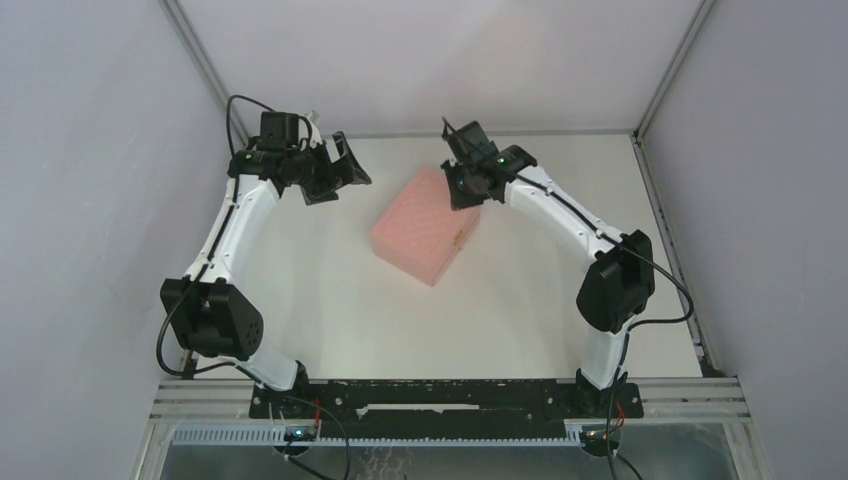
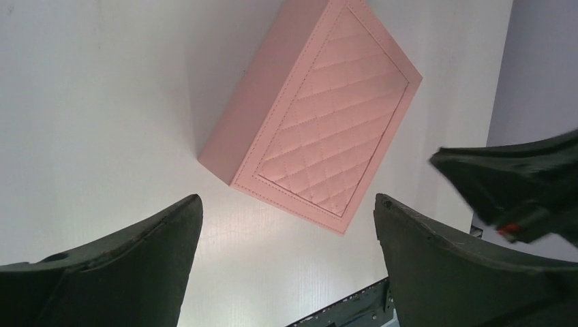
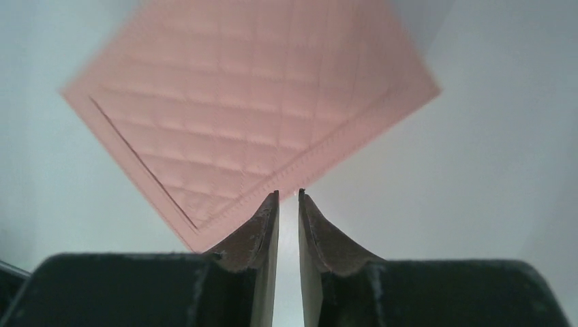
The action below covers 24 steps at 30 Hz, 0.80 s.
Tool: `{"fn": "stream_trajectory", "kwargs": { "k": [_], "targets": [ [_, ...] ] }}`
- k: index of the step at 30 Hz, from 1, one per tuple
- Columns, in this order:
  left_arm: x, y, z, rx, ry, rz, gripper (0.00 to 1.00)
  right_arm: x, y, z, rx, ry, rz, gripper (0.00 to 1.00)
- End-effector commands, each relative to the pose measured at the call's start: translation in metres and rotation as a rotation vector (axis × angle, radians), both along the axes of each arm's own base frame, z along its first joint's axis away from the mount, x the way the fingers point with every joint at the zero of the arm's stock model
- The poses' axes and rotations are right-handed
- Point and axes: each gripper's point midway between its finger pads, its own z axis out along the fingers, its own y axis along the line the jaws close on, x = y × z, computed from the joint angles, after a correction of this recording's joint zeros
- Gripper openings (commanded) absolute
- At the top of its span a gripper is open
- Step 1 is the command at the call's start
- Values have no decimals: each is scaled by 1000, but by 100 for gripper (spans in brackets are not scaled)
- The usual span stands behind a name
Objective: Organize the mixed jewelry
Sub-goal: Close the jewelry box at the center of the board, then reset both arms
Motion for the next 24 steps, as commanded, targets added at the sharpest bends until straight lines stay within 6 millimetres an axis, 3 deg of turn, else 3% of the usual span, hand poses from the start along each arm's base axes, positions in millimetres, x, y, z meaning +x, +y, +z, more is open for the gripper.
{"fn": "stream_trajectory", "kwargs": {
  "k": [1,7,8,10,12,15,18,22,24],
  "targets": [
    [5,2,27,4,-86,10,100,30,9,58,57,-179,-12,24],
    [2,4,32,11,-103,17,100,17,22,-55,35,14,-20,24],
    [1,3,33,8,-104,14,100,15,24,-63,31,43,-16,24],
    [1,3,38,3,-113,15,100,13,19,-61,-4,72,-17,24],
    [0,3,46,0,-131,16,100,24,12,-30,-16,20,-37,25],
    [-1,4,63,1,-178,20,100,47,0,55,83,-167,-80,27],
    [-3,5,84,3,-246,15,100,53,-25,130,203,-342,-140,32],
    [-11,12,113,31,-369,27,100,46,-78,189,288,-521,-257,43],
    [-15,19,126,55,-435,43,100,41,-107,202,302,-583,-335,50]
  ]
}}
